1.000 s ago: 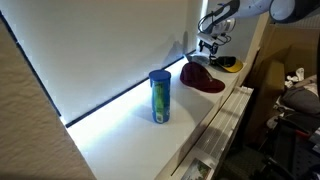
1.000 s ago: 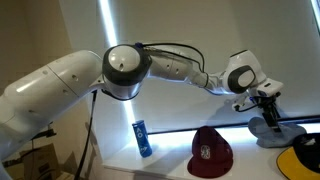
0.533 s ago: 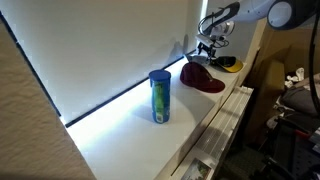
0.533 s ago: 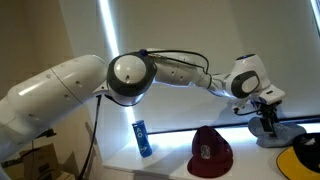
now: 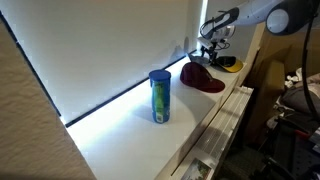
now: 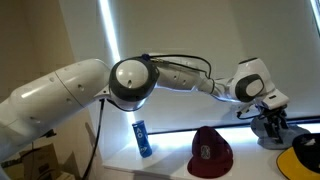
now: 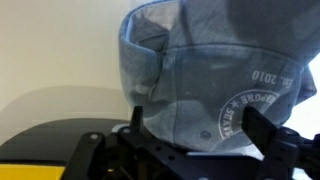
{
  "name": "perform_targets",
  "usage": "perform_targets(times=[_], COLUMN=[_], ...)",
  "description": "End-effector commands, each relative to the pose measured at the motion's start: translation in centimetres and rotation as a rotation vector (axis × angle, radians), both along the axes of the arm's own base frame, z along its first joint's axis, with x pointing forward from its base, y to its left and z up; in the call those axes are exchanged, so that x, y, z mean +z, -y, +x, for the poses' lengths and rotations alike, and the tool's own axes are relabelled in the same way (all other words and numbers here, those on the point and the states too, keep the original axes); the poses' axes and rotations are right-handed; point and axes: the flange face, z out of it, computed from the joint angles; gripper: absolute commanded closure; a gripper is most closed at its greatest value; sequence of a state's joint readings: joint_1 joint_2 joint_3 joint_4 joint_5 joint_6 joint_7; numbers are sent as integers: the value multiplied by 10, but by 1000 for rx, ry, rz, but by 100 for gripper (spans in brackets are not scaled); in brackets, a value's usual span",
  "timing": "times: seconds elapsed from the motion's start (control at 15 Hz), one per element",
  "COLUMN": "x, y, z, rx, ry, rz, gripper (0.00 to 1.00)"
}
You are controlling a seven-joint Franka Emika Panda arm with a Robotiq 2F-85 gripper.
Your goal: Place the grey cap on top of the blue container
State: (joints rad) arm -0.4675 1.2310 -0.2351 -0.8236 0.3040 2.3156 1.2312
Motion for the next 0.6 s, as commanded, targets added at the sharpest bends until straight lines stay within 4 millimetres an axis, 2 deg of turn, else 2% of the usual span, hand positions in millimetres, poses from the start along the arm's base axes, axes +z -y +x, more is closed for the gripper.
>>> perform_targets(times=[0.0, 0.2, 0.27, 0.33, 0.53], x=[-3, -5, -4, -4, -2], y=[4, 8, 7, 7, 6], z=[-2, -4, -4, -3, -2], rx=[-26, -48, -44, -39, -32], ry=[-4, -3, -7, -3, 5], rz=[-4, -4, -5, -7, -11], gripper=[0, 0, 8, 26, 47])
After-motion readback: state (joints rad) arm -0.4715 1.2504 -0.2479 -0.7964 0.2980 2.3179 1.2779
